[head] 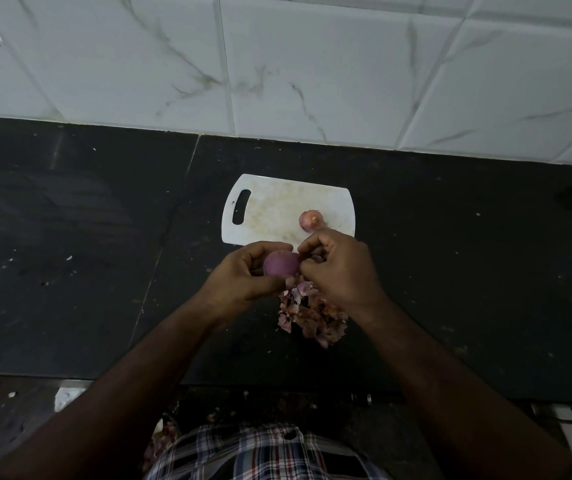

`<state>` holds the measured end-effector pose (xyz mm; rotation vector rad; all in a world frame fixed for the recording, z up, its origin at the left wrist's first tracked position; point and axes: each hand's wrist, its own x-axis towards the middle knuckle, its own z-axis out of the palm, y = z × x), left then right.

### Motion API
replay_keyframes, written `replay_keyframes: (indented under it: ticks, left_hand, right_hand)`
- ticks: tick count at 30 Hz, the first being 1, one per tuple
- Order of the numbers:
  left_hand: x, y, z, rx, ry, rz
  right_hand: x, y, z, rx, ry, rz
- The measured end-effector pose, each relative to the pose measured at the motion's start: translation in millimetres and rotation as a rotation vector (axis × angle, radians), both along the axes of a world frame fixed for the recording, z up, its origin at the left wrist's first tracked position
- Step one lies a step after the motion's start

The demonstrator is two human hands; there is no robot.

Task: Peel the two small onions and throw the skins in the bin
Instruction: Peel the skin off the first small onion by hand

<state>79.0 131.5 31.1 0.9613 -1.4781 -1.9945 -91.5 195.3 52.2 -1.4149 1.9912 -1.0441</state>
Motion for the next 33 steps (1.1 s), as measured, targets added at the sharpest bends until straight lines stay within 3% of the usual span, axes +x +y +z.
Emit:
replay_keyframes:
  ticks: [6,10,12,24,33]
  left_hand:
    - [2,-1,-6,0.111,0.027,-0.021]
    - [4,-4,-8,0.071,0.0,-0.037]
    - [3,-5,-9,0.053,-0.007,-0.056]
    - [-1,2,-1,-0.412,-0.257,-0.029]
    - [1,7,-2,-0.456,-0.256,-0.004]
  right_hand:
    - [-18,5,-6,0.177,0.001,0.109]
    - [-18,6,7,0.133,-0.166,0.139]
    - [-14,7,13,0.14,-0.149,0.212]
    - [-1,9,12,0.08,0.031,0.23]
    - [6,11,4,0.014,0.091,0.224]
